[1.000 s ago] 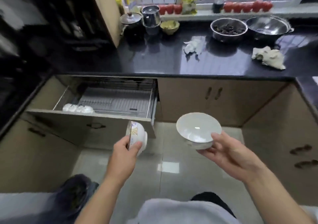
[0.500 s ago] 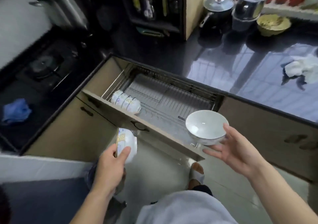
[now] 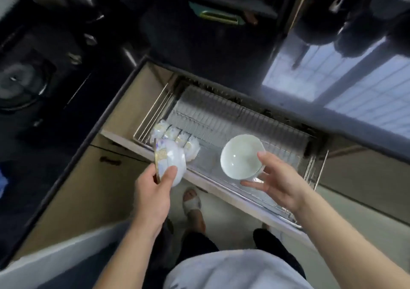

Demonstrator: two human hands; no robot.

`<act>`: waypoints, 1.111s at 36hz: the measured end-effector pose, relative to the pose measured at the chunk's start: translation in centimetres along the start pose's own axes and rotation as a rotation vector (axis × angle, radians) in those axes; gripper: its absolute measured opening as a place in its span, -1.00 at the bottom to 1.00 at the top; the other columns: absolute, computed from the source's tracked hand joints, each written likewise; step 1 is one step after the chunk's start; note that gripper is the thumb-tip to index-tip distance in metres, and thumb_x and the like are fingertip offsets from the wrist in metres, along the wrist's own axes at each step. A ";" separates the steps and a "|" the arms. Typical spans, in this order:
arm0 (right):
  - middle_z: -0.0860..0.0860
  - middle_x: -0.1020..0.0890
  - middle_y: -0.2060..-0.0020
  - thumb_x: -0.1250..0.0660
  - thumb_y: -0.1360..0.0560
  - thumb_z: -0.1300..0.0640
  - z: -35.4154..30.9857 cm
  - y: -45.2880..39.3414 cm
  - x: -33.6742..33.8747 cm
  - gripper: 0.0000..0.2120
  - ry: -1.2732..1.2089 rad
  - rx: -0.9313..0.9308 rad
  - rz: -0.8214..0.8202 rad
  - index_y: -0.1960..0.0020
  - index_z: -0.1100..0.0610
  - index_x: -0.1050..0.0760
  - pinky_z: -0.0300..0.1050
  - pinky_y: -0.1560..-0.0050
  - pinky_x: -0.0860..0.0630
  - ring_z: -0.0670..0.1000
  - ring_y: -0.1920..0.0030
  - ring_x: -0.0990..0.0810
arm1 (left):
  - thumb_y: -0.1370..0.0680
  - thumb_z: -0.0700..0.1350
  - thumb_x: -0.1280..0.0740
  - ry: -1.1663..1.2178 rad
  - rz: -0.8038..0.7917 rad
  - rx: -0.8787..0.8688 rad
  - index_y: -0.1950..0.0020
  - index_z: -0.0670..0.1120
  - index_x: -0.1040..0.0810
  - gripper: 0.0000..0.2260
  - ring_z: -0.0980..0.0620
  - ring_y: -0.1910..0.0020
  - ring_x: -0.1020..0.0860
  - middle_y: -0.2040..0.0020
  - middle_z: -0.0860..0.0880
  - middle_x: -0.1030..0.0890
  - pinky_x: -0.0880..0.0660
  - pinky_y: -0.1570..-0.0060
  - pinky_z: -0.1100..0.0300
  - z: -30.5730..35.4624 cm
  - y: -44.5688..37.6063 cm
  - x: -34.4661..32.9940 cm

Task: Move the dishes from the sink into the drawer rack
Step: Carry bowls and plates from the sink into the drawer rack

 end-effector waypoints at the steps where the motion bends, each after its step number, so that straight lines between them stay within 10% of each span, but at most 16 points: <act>1: 0.17 -0.56 -0.30 -0.41 -0.55 0.13 0.6 -1.1 -0.3 -0.65 -0.020 0.004 0.033 -0.33 0.08 -0.59 0.29 -0.06 -0.64 0.22 -0.20 -0.65 | -0.56 -0.04 -0.44 -0.039 -0.053 -0.024 0.08 0.20 -0.68 -0.89 0.17 0.09 -0.64 0.10 0.18 -0.72 -0.56 0.02 0.11 0.0 -2.6 -0.4; 10: 0.20 -0.57 -0.28 -0.35 -0.51 0.46 5.5 -11.1 -4.3 -0.49 -0.039 -0.054 0.239 -0.37 0.08 -0.51 0.24 0.05 -0.67 0.28 -0.24 -0.60 | -0.65 -0.06 -0.35 -0.338 -0.401 -0.104 -0.03 0.03 -0.60 -0.95 0.24 0.03 -0.61 0.04 0.17 -0.66 -0.47 0.11 0.30 -2.2 -18.7 -4.7; 17: 0.02 -0.59 -0.05 -0.48 -0.50 0.29 9.2 -18.3 -6.7 -0.39 0.184 -0.146 0.406 -0.45 0.01 -0.33 0.31 -0.03 -0.66 0.17 -0.07 -0.66 | -0.63 -0.05 -0.37 -0.432 -0.313 -0.119 0.08 -0.09 -0.59 -0.85 0.07 0.11 -0.62 0.12 0.08 -0.67 -0.48 0.18 0.19 -6.9 -21.5 -6.0; 23: 0.03 -0.66 0.00 -0.53 -0.45 0.25 10.4 -21.8 -7.9 -0.64 0.301 -0.128 0.446 -0.02 -0.05 -0.42 0.22 0.03 -0.69 0.18 -0.04 -0.70 | -0.63 -0.08 -0.37 -0.404 -0.251 -0.181 0.09 -0.11 -0.56 -0.85 0.25 0.15 -0.57 0.10 0.10 -0.64 -0.38 0.30 0.50 -6.9 -21.5 -5.8; 26: 0.05 -0.67 -0.01 -0.55 -0.41 0.24 11.1 -22.8 -8.2 -0.57 0.333 -0.117 0.482 -0.13 -0.03 -0.42 0.28 0.06 -0.69 0.18 0.02 -0.71 | -0.63 -0.08 -0.37 -0.398 -0.277 -0.182 0.06 -0.13 -0.58 -0.86 0.29 0.11 -0.58 0.08 0.14 -0.65 -0.38 0.27 0.55 -7.3 -21.6 -5.8; 31: 0.02 -0.66 -0.08 -0.62 -0.33 0.22 12.2 -24.1 -8.9 -0.24 0.282 -0.096 0.495 -0.38 -0.07 -0.30 0.24 -0.08 -0.66 0.15 -0.05 -0.69 | -0.62 -0.06 -0.38 -0.391 -0.293 -0.214 0.01 -0.13 -0.61 -0.86 0.11 0.06 -0.63 0.08 0.18 -0.66 -0.53 0.12 0.27 -7.5 -21.5 -5.7; 34: 0.05 -0.68 -0.05 -0.62 -0.34 0.23 13.3 -25.1 -8.8 -0.41 0.226 -0.113 0.483 -0.20 0.01 -0.35 0.27 -0.09 -0.65 0.16 -0.03 -0.70 | -0.62 -0.05 -0.38 -0.391 -0.280 -0.239 0.02 -0.13 -0.61 -0.85 0.08 0.07 -0.62 0.09 0.15 -0.66 -0.52 0.13 0.28 -7.2 -21.5 -5.6; 40: 0.05 -0.66 -0.06 -0.58 -0.41 0.24 13.3 -26.2 -9.2 -0.45 0.269 -0.125 0.432 -0.18 0.00 -0.29 0.25 -0.08 -0.66 0.16 -0.05 -0.70 | -0.63 -0.06 -0.38 -0.359 -0.291 -0.230 -0.04 -0.07 -0.63 -0.91 0.42 0.08 -0.55 0.09 0.32 -0.59 -0.39 0.19 0.57 -7.3 -21.6 -5.3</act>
Point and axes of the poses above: each hand's wrist, its own y-axis away from the middle knuckle, its own x-axis out of the back of the hand, z = x × y, the point moved 7 cm from there along -y, towards the middle knuckle
